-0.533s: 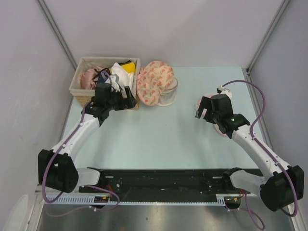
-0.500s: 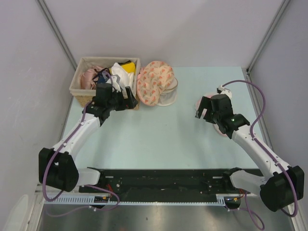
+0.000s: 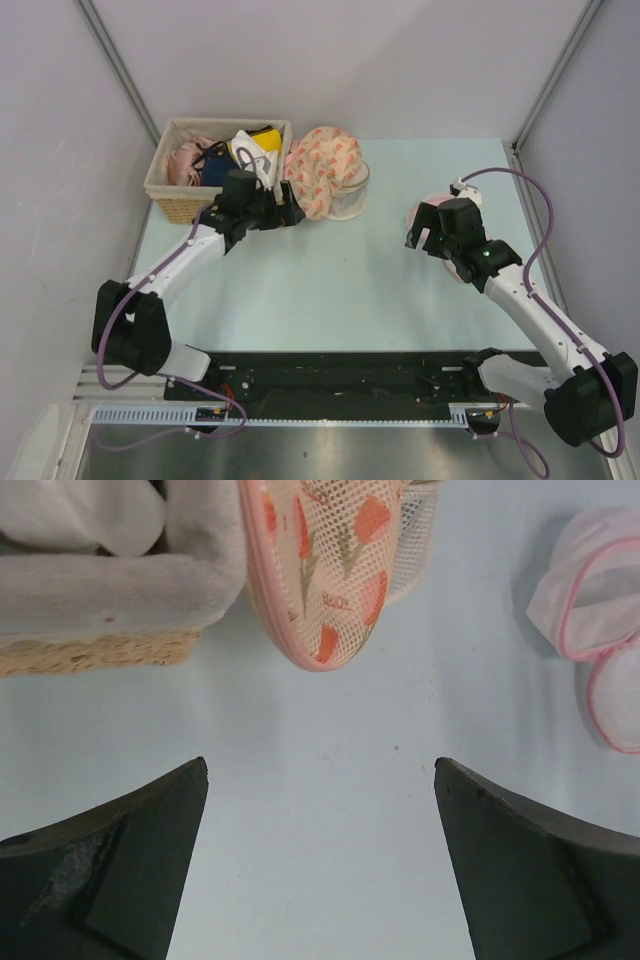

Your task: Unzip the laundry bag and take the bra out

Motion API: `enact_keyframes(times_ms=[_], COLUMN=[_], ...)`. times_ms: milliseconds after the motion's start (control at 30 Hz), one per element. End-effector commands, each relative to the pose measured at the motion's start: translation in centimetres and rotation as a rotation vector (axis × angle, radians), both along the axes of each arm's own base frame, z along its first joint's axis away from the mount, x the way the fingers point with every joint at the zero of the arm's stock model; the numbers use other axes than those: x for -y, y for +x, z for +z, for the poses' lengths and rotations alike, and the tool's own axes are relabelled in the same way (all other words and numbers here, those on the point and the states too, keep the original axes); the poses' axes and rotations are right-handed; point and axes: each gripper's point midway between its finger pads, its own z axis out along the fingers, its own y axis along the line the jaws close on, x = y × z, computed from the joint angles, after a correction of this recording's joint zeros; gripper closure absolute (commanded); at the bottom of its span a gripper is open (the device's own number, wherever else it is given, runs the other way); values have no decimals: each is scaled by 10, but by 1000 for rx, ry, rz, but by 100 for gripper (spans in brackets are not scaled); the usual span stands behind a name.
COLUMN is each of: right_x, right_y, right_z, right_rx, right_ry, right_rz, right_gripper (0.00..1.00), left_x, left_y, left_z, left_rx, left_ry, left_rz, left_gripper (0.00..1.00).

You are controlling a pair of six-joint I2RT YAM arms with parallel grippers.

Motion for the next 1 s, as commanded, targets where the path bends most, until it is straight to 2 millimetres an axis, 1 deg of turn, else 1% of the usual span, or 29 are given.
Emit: enact_keyframes(times_ms=[0, 100, 267, 333, 400, 533, 633, 733, 867, 967], right_x=[6, 0, -6, -8, -7, -4, -3, -4, -4, -1], right_y=[-5, -3, 1, 1, -1, -4, -5, -6, -8, -10], right_z=[5, 4, 1, 1, 2, 3, 5, 5, 7, 7], right_rx=[24, 29, 24, 24, 24, 25, 32, 32, 34, 35], right_ry=[-19, -8, 5, 7, 8, -5, -10, -14, -14, -24], right_rz=[-10, 13, 30, 33, 30, 21, 24, 34, 47, 43], right_gripper=[0, 0, 0, 0, 0, 0, 0, 0, 1, 0], left_x=[18, 25, 31, 33, 34, 36, 34, 29, 34, 37], left_y=[16, 16, 13, 10, 9, 9, 14, 24, 37, 42], left_z=[21, 28, 31, 30, 26, 18, 20, 19, 18, 14], left_rx=[45, 66, 81, 83, 80, 72, 92, 124, 131, 127], left_ry=[-44, -45, -28, -26, -36, -59, -94, -109, -101, -95], left_rz=[-11, -23, -38, -43, -29, 47, 121, 201, 212, 227], left_gripper=[0, 0, 0, 0, 0, 0, 0, 1, 3, 5])
